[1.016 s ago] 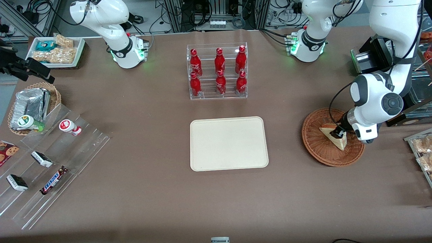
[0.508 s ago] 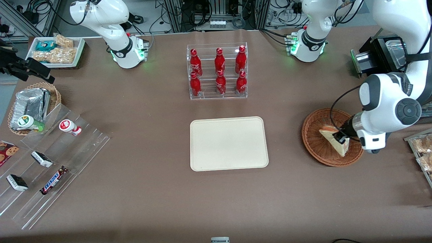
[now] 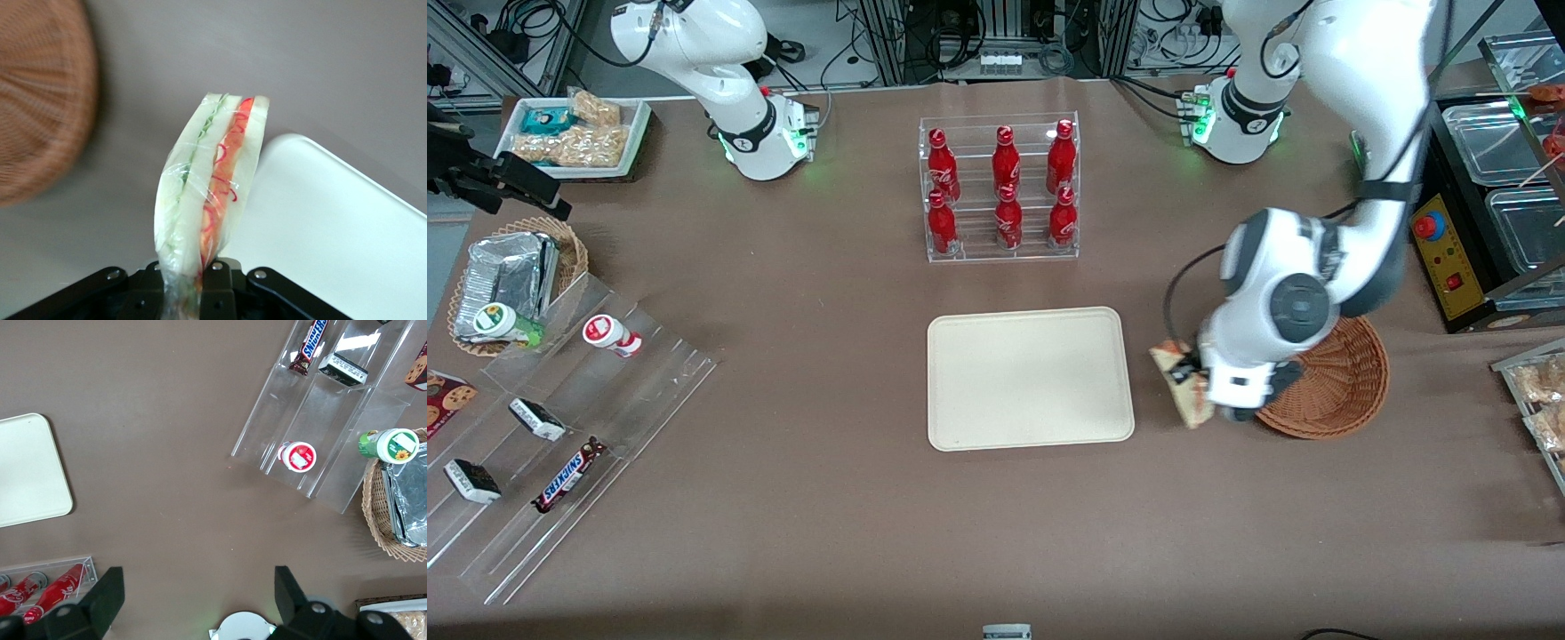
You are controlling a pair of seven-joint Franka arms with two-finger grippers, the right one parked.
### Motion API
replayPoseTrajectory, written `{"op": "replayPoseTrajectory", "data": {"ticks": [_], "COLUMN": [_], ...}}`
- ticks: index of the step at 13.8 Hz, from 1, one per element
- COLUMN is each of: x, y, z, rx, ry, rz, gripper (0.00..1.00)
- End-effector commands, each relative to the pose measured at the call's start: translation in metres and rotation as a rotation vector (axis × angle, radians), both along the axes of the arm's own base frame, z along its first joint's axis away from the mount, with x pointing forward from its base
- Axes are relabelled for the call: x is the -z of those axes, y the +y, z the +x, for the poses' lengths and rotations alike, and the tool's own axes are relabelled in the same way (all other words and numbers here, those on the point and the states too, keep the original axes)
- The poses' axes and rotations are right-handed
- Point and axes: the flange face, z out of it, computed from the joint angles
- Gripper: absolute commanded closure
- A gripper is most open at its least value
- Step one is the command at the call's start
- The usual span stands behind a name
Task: Place sandwich from basket to tray
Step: 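Carry the held sandwich with the left gripper over the cream tray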
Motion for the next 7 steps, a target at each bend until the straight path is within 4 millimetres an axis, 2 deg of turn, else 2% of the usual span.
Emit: {"op": "replayPoseTrajectory", "data": {"ticks": [1, 2, 6, 7], "x": [0.011, 0.013, 0.027, 0.036], "y": [-0.068, -0.091, -0.141, -0.154], "z": [-0.003, -0.012, -0.038, -0.048], "rx": [0.051, 0.084, 0.196, 0.244], "ry": [-0.068, -0.098, -0.158, -0.164], "rz": [-0.018, -0.031, -0.032, -0.004], "gripper": [0.96, 0.96, 0.96, 0.96]}}
